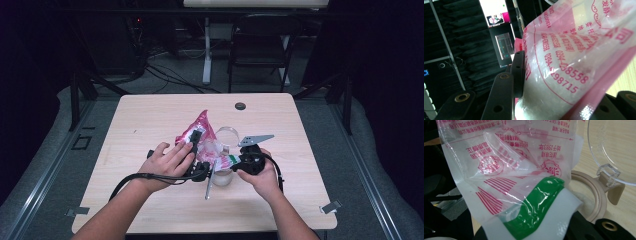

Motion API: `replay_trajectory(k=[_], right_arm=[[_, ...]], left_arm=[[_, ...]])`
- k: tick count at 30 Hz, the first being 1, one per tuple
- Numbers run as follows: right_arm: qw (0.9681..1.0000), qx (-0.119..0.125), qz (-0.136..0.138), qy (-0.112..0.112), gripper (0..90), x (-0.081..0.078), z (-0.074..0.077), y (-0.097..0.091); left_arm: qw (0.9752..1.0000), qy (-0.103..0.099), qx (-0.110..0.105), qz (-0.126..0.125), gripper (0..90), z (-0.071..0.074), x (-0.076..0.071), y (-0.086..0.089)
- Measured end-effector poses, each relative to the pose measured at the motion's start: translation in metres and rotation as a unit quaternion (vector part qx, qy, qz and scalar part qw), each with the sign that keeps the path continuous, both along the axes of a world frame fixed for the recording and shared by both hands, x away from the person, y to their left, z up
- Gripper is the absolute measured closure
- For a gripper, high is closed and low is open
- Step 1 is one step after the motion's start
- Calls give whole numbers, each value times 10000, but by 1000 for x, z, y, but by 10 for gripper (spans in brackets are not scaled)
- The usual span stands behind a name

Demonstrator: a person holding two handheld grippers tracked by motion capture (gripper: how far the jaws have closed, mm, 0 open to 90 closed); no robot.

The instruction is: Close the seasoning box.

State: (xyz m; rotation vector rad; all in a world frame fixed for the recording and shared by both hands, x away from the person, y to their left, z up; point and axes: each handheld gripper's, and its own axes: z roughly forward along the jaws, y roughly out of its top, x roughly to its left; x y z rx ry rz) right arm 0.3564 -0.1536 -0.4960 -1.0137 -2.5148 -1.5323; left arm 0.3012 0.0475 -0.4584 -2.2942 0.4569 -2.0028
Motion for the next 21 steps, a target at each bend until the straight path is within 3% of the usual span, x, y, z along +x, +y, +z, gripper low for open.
replay_trajectory(k=[21], right_arm=[[10000, 21, 7, 21, 900, 1, 0, 0]], left_arm=[[10000, 33, 75, -17, 678, 3, 1, -2]])
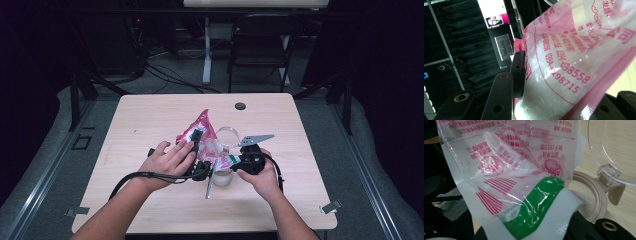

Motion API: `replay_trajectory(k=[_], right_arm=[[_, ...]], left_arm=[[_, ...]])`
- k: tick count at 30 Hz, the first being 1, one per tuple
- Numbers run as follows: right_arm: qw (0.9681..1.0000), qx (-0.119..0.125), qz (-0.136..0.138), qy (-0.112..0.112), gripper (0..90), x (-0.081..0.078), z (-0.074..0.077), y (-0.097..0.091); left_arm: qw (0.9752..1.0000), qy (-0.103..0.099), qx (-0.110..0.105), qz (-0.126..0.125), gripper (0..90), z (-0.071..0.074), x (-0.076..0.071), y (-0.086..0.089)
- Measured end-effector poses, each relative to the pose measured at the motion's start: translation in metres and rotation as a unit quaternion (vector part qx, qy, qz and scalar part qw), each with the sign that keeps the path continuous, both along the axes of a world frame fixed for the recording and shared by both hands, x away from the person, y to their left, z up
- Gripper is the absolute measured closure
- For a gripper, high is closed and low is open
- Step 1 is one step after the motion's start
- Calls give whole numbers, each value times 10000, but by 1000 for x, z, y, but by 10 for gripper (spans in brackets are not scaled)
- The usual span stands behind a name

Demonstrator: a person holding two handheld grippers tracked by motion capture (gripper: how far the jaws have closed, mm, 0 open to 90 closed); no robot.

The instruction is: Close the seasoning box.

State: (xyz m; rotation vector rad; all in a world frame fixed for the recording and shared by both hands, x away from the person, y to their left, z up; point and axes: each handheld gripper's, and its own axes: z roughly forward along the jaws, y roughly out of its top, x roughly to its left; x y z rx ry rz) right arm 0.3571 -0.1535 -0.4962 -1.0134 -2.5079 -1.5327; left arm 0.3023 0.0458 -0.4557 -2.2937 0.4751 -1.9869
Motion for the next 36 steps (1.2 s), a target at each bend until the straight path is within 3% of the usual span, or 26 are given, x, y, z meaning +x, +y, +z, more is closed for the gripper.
replay_trajectory(k=[25, 36], right_arm=[[10000, 20, 59, 11, 900, -1, 0, 2], [10000, 36, 16, -6, 900, 0, 1, 0]], left_arm=[[9998, 145, 82, 61, 671, 4, 4, 1], [9992, 358, 84, 178, 653, 4, 7, 4]])
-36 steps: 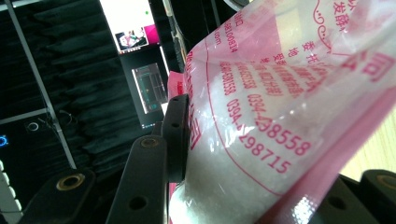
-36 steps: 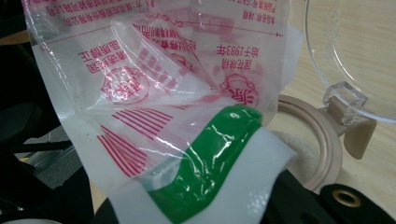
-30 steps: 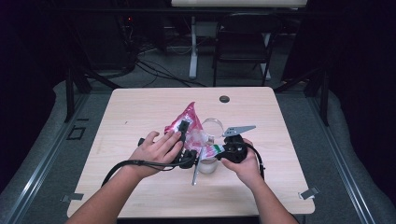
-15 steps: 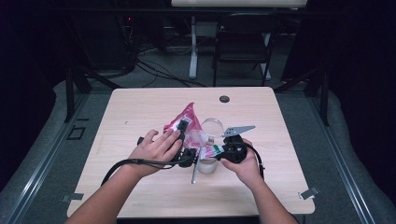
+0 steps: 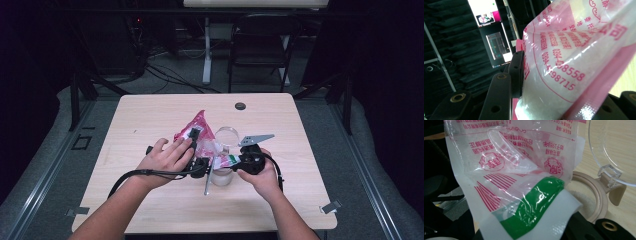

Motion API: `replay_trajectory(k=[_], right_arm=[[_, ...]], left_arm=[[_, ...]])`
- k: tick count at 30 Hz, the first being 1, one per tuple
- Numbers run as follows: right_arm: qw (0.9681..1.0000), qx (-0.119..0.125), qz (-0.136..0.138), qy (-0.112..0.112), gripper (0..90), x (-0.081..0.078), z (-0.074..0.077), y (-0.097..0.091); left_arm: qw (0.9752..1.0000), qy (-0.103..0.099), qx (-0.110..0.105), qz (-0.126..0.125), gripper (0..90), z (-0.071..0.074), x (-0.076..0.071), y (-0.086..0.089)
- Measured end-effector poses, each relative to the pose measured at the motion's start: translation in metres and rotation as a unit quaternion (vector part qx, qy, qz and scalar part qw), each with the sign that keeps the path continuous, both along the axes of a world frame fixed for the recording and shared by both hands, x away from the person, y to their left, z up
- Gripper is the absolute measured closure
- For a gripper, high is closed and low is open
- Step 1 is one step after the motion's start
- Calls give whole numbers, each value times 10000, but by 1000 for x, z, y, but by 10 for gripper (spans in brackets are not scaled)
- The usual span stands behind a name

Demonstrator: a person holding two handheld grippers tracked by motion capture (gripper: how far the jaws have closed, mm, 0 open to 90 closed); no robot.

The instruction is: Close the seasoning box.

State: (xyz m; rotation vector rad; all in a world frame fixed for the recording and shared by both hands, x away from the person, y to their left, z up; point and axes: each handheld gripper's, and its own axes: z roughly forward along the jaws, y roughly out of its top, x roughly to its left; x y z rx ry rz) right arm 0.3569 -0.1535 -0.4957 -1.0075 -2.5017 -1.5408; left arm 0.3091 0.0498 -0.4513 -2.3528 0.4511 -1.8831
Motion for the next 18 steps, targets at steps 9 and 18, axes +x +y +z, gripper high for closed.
replay_trajectory(k=[9, 18], right_arm=[[10000, 9, 11, -1, 900, 0, 0, 0], [10000, 2, 12, -15, 900, 0, 0, -1]], left_arm=[[9999, 90, 39, 69, 653, 0, 3, 2], [9998, 168, -10, 102, 653, -1, 4, 3]])
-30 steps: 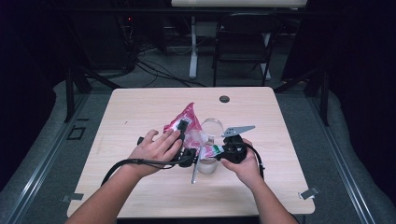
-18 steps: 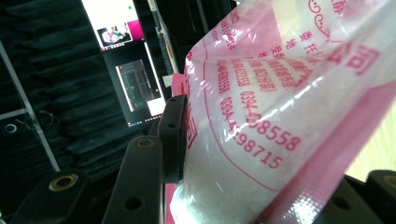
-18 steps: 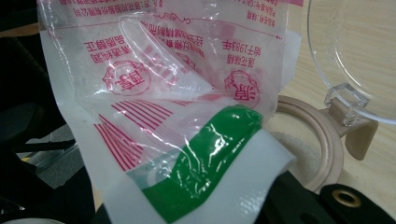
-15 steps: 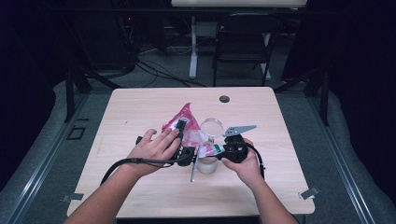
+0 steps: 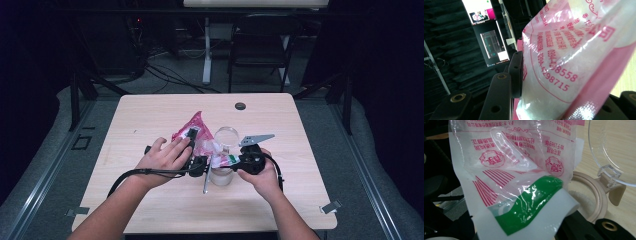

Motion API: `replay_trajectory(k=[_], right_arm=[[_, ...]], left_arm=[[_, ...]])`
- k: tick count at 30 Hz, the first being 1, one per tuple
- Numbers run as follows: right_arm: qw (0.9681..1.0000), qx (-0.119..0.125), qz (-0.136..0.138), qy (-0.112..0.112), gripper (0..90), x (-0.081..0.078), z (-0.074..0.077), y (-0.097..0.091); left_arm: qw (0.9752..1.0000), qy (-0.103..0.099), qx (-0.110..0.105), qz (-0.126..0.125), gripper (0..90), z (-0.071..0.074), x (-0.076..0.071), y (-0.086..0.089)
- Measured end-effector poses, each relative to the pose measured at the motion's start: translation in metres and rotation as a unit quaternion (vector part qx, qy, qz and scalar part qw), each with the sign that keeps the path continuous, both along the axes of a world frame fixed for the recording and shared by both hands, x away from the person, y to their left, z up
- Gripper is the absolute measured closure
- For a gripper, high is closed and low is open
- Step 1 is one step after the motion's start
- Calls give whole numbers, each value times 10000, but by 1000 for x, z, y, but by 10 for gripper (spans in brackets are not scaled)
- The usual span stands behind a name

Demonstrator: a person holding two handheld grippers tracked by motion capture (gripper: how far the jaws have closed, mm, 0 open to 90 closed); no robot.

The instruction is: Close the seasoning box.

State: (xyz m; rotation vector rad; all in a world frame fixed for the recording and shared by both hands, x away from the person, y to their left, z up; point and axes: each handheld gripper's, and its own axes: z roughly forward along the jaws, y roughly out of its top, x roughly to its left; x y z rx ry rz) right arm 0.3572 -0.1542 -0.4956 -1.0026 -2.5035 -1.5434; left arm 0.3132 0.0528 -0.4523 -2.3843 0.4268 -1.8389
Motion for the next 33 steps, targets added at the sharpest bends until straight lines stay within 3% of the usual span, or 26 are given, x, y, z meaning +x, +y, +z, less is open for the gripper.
replay_trajectory(k=[17, 33], right_arm=[[10000, -3, -22, -3, 900, 0, 0, 0], [10000, -18, -21, 0, 900, 0, 0, 1]], left_arm=[[10000, -22, 25, 8, 654, 1, 0, -1], [9999, 79, -56, 95, 665, -2, 1, 2]])
